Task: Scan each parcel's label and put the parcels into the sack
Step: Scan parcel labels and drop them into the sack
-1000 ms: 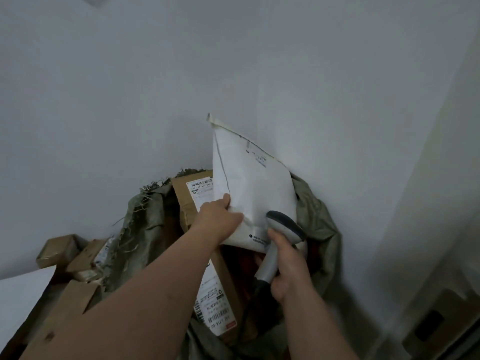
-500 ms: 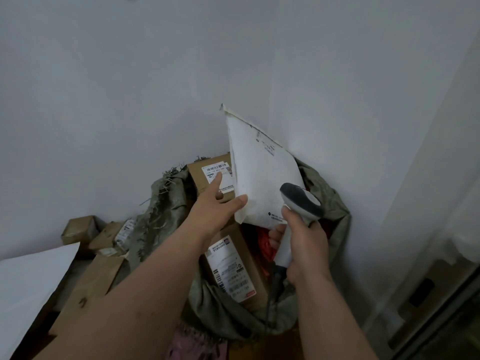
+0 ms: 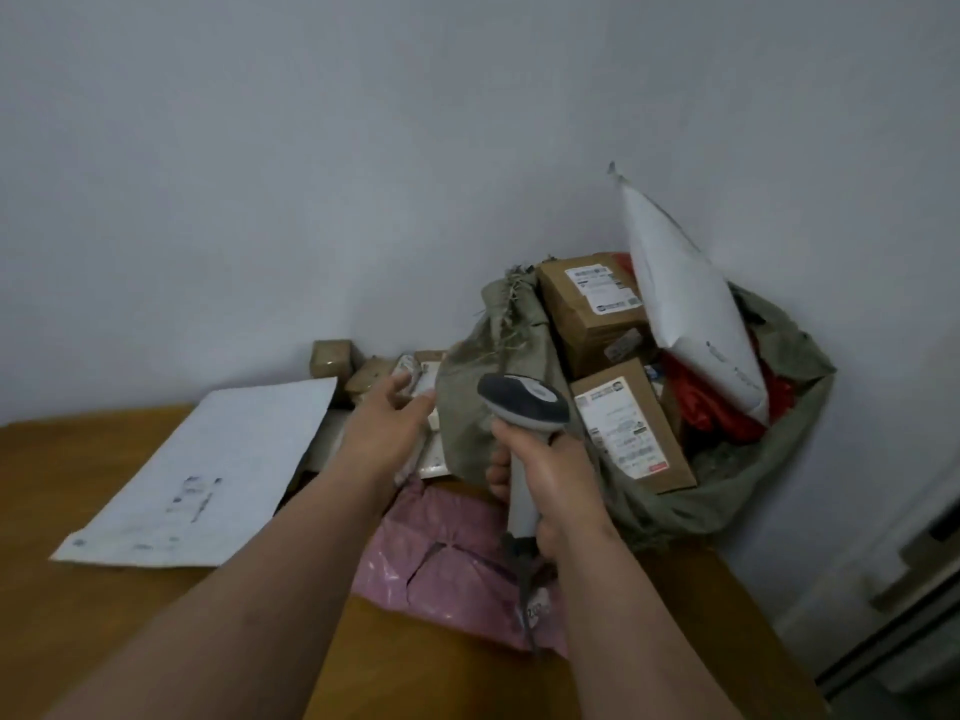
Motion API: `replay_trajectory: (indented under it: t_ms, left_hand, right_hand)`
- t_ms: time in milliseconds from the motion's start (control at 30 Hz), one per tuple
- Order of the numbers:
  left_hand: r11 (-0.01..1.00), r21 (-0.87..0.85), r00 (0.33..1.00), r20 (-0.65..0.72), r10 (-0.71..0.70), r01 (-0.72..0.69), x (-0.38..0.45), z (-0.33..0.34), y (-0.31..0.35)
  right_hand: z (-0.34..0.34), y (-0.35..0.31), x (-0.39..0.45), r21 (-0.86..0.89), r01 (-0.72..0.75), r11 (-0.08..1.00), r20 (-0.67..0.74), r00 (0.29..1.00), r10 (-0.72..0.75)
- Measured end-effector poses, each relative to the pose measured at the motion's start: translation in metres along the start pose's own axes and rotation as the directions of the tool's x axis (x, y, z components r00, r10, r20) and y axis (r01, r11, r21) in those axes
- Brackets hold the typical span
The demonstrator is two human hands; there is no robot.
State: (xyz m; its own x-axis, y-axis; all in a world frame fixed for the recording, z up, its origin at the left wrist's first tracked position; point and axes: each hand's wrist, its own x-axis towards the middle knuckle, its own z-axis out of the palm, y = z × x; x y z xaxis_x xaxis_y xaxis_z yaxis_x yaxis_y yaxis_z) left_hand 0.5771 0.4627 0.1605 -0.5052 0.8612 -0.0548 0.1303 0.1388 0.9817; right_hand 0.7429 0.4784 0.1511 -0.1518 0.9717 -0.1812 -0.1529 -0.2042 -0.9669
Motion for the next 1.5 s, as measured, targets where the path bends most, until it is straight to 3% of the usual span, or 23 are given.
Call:
replay_trajectory:
  t_ms: [167,333,567,733,867,1067,1200,1333,1500]
  left_hand:
    - [0.981,0.008,0.978,-0.073,-0.195,0.196,-0.02,-0.07,-0.064]
    - [0.924,-0.095,0.91,-0.163,-0.381,0.37,-0.018,-0.118,-0.12]
    - [0.746,-0.344,0.702,-0.268,-0.66,0.57,-0.001,-0.16,-0.187]
    - [0.616,-0.483,0.555,-0.283,-0.782,0.622,0.014,-0.181,-0.23]
    - [0.523,-0.595,0.495,-0.23,-0.838,0.61,0.034,-0.197,-0.253]
    - [0.428,-0.732,0.518,-0.12,-0.847,0.53,0.085,-0.227,-0.27]
    - [0.401,-0.772,0.486,-0.139,-0.863,0.493,0.111,-0.243,-0.28]
    - [0.46,-0.757,0.49,-0.213,-0.845,0.465,0.119,-0.256,-0.29]
    - [0.575,-0.68,0.553,-0.291,-0.781,0.455,0.09,-0.284,-0.295]
  right_hand:
    - [0.051,0.043,-0.014,-0.093,-0.085,0.992,0.071,0.993,0.092]
    - [0.094,0.067,-0.003,-0.116,-0.156,0.981,0.15,0.973,0.172]
    - [0.146,0.113,0.03,-0.234,-0.217,0.948,0.192,0.945,0.264]
    - [0.181,0.15,0.049,-0.318,-0.279,0.906,0.205,0.913,0.353]
    - [0.206,0.169,0.06,-0.381,-0.297,0.876,0.206,0.896,0.393]
    - [0.243,0.19,0.072,-0.386,-0.353,0.852,0.124,0.896,0.427]
    - [0.262,0.202,0.074,-0.371,-0.378,0.848,0.071,0.899,0.432]
    - [0.275,0.212,0.067,-0.342,-0.396,0.852,0.026,0.903,0.43]
    - [0.295,0.213,0.05,-0.325,-0.394,0.86,0.051,0.9,0.432]
